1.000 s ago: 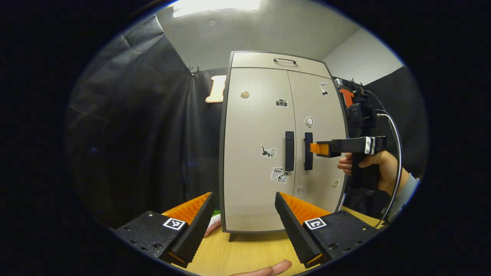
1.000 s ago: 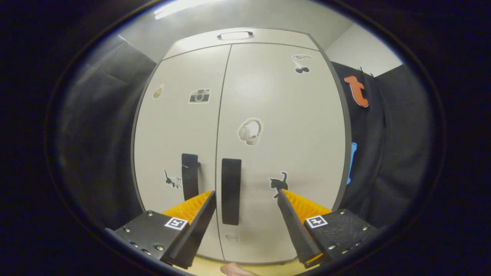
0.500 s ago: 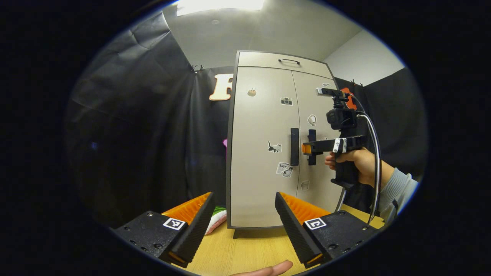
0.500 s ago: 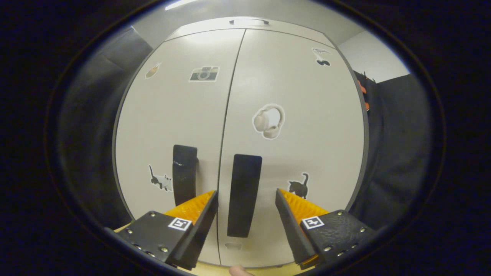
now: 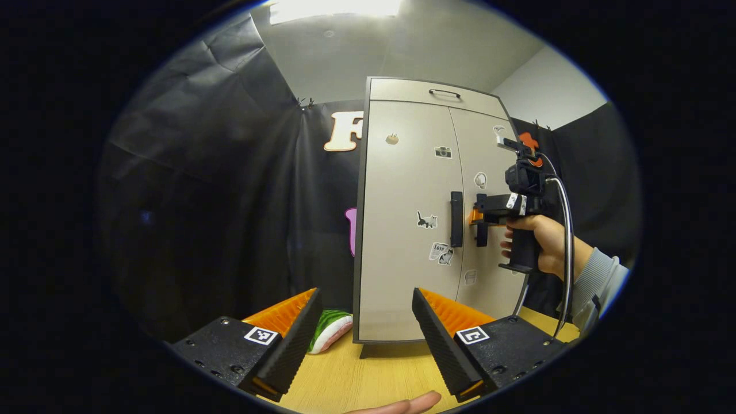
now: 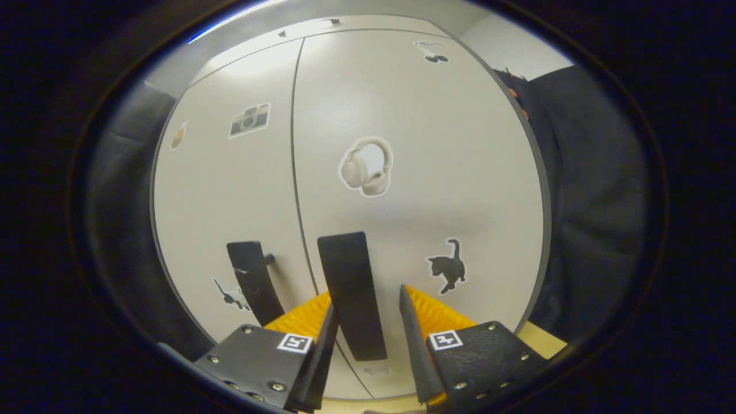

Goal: Open the right door of the double-door shoe cabinet with the right hand, and open the left door with the left hand.

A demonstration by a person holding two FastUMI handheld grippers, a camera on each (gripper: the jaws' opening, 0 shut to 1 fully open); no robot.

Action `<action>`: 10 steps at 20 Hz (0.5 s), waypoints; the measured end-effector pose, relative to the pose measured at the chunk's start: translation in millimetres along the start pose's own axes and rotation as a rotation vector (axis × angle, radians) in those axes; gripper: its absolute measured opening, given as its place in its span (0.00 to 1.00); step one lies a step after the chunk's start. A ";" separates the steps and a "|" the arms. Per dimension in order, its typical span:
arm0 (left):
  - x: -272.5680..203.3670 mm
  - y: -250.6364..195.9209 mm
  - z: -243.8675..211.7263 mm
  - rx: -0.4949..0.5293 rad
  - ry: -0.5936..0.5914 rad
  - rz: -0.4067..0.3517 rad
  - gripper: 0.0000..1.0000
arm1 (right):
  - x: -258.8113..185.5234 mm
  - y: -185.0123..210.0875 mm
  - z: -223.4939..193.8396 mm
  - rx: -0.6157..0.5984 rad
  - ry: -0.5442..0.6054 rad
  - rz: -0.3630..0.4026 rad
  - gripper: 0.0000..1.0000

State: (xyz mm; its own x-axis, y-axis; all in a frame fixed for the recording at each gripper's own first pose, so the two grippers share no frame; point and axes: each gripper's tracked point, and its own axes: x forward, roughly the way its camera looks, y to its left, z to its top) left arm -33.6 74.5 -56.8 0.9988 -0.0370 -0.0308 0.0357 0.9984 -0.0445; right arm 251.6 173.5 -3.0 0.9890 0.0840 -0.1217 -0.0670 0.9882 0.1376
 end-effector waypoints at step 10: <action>-6.2 2.5 9.0 0.035 -0.015 0.017 0.97 | -6.5 9.3 -1.1 -0.108 0.001 0.050 0.18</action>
State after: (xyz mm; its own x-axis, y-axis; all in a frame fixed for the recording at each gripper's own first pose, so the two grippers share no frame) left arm -39.4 77.6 -47.7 0.9997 -0.0192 -0.0158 0.0191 0.9998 -0.0096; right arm 244.4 182.3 -2.0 0.9840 0.1335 -0.1180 -0.1300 0.9908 0.0367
